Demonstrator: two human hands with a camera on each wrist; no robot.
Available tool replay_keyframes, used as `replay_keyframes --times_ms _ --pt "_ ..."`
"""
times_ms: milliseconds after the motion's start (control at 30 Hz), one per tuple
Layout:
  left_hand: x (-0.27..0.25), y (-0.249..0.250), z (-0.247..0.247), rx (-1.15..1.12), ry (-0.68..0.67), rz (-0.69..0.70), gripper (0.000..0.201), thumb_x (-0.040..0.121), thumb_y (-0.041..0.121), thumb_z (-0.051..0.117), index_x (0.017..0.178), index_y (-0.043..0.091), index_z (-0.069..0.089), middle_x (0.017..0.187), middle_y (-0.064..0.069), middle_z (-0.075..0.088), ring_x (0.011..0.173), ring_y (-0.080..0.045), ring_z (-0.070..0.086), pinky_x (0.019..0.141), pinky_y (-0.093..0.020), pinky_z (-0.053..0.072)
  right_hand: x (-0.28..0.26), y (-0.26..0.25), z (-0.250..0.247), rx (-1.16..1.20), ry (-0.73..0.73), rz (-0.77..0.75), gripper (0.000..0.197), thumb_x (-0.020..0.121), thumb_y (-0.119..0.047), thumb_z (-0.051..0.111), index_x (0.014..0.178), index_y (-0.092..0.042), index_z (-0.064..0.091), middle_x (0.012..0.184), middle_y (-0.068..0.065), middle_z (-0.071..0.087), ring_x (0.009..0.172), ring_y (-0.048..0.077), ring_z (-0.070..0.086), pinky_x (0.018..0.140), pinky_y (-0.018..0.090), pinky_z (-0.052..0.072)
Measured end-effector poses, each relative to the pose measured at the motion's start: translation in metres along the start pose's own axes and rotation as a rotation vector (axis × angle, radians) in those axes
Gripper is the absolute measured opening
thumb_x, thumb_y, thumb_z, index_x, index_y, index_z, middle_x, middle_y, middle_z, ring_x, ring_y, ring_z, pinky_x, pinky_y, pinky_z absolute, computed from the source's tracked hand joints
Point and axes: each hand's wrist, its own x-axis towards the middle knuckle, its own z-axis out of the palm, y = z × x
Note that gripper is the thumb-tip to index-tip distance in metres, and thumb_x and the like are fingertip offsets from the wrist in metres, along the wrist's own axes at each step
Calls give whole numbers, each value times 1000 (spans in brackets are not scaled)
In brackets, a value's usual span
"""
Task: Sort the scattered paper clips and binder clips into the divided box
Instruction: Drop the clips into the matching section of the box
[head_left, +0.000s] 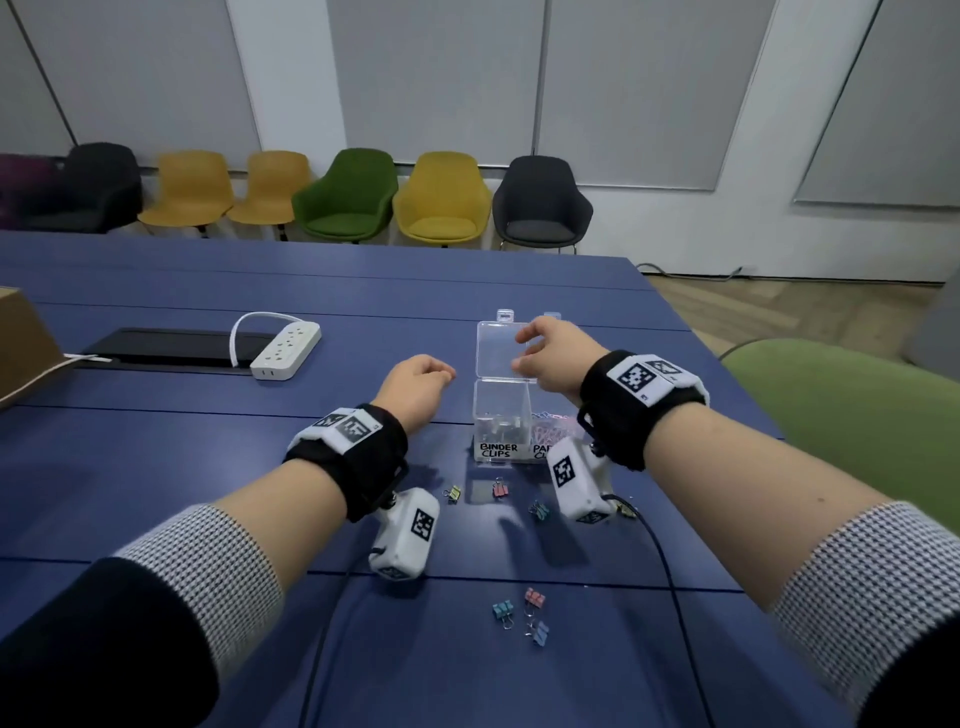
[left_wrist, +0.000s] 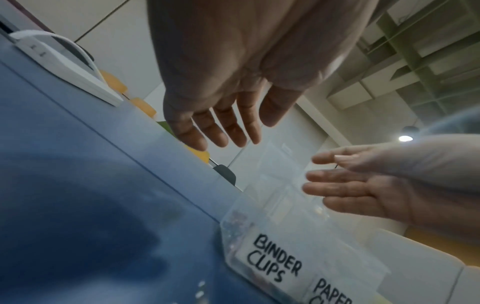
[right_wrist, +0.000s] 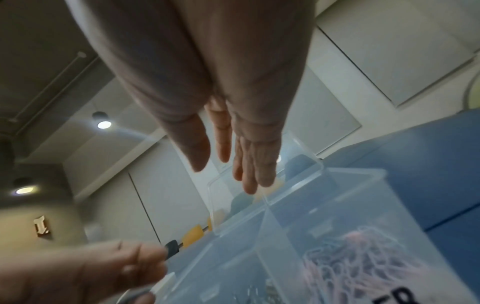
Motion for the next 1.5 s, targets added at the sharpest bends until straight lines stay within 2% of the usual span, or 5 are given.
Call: replay_keyframes --times_ms 333,667,1100,1367,1500 --pt "-29 -43 -10 282 -317 -190 20 77 7 74 83 11 55 79 -8 55 70 -22 53 59 -31 54 -61 80 -56 -24 105 12 25 82 8 54 67 -12 58 65 10 59 55 21 56 52 27 50" --pt "-67 0 43 708 -525 -106 73 72 56 73 127 19 45 124 -5 45 105 -24 58 81 -38 58 -84 84 -15 -495 -338 132 34 74 -25 78 101 -23 58 82 -2 57 54 13 57 54 27 54" --pt "-77 3 64 1053 -584 157 40 89 31 56 126 21 44 127 -16 42 115 -36 52 92 -40 45 -106 30 39 -1037 -498 -135 40 93 -11 53 133 -8 51 136 12 53 124 29 51 99 33 40" --pt "-88 4 59 1094 -635 278 24 88 17 60 111 9 59 116 -12 63 107 -31 58 82 -30 45 -128 36 26 -987 -484 -34 15 87 -7 57 100 -14 55 82 4 58 82 22 52 42 17 38" --pt "-89 -2 45 1070 -641 295 9 86 16 62 91 17 54 108 -11 66 93 -27 59 70 -24 42 -127 46 22 -892 -421 43 17 79 -8 65 87 -18 54 90 4 57 76 22 53 50 22 43"
